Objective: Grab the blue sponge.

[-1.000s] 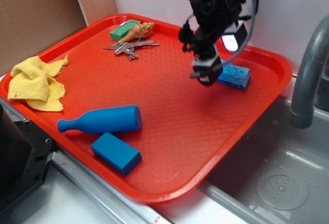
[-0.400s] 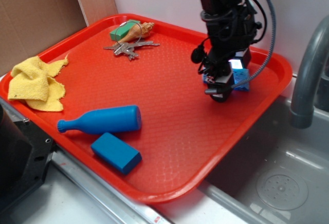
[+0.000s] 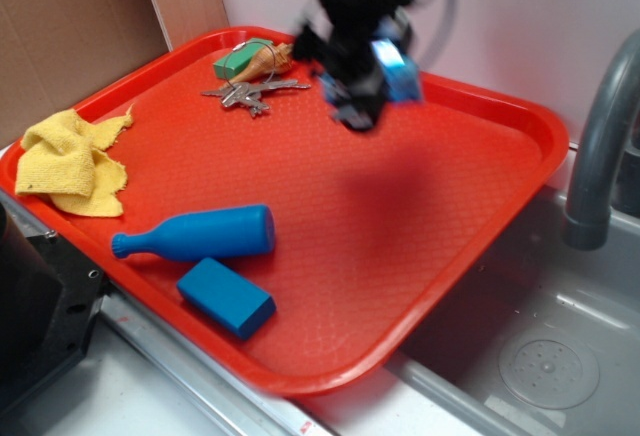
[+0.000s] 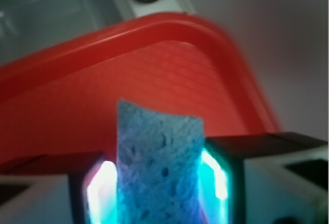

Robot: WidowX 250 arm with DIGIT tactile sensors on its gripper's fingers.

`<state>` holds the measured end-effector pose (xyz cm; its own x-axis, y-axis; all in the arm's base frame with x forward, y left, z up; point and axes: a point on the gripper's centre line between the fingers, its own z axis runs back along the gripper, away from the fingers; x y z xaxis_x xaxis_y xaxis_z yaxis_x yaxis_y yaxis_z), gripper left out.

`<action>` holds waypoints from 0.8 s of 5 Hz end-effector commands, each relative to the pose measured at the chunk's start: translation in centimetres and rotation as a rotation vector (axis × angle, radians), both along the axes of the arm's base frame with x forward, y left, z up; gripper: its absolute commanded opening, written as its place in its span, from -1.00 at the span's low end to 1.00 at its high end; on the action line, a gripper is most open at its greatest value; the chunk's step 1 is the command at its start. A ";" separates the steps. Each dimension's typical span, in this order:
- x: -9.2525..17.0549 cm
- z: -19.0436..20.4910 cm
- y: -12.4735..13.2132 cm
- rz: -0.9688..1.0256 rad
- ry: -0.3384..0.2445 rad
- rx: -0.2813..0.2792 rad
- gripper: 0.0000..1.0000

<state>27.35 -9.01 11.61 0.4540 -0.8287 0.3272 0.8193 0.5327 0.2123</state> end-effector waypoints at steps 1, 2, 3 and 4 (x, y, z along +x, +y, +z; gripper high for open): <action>-1.0 4.3 6.4 0.495 0.013 -0.034 -1.00; 0.1 4.2 6.8 0.742 0.121 0.061 -1.00; -2.5 5.1 6.9 0.988 0.219 0.088 -1.00; -3.4 6.4 8.6 1.235 0.221 0.032 -1.00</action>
